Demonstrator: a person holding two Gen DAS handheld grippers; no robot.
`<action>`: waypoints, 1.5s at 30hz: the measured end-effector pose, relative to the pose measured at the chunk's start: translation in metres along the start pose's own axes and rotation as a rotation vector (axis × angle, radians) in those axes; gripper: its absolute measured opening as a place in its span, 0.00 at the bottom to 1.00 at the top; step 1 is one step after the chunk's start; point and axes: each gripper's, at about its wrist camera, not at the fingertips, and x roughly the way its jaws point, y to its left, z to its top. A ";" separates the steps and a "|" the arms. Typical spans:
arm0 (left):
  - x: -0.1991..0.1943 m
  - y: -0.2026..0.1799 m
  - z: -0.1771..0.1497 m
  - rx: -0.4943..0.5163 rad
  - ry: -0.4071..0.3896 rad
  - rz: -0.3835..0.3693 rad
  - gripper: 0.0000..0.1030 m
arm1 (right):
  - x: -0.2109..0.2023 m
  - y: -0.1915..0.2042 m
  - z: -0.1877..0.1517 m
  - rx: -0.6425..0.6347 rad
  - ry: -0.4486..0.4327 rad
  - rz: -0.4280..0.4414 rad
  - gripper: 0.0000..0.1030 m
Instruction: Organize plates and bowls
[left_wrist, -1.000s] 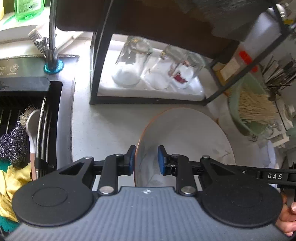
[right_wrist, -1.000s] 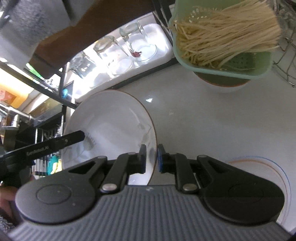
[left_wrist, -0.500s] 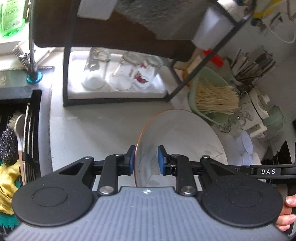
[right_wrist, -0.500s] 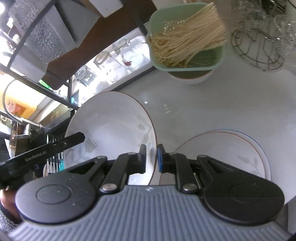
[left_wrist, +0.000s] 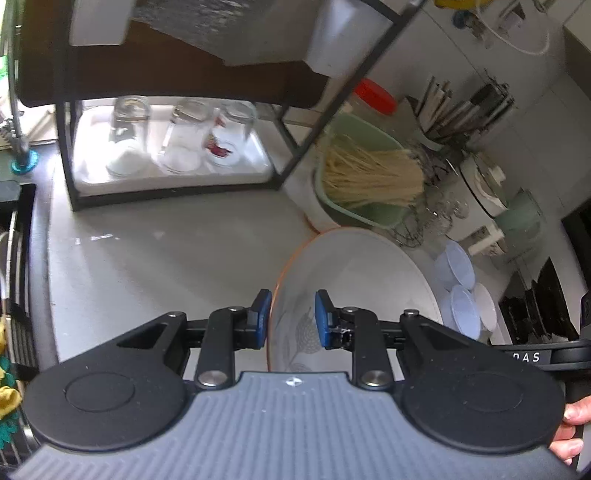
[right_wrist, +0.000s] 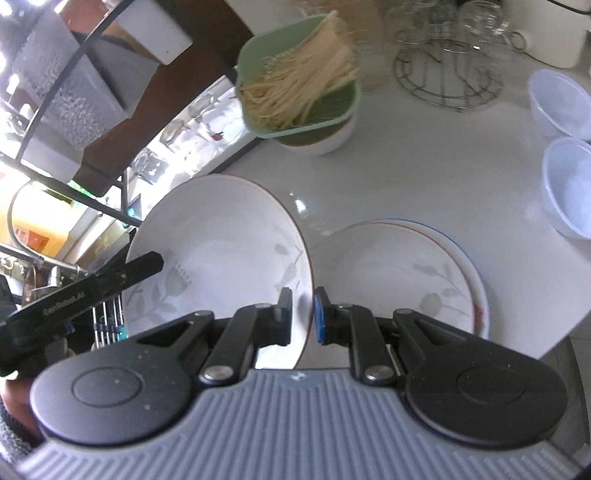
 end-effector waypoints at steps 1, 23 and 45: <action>0.001 -0.004 -0.002 0.004 0.002 -0.003 0.27 | -0.003 -0.005 -0.002 0.010 -0.001 0.001 0.15; 0.082 -0.078 -0.063 0.020 0.120 0.138 0.28 | 0.007 -0.111 -0.004 -0.027 0.060 0.033 0.15; 0.107 -0.097 -0.071 0.135 0.144 0.372 0.30 | 0.034 -0.116 -0.005 -0.158 0.044 0.035 0.15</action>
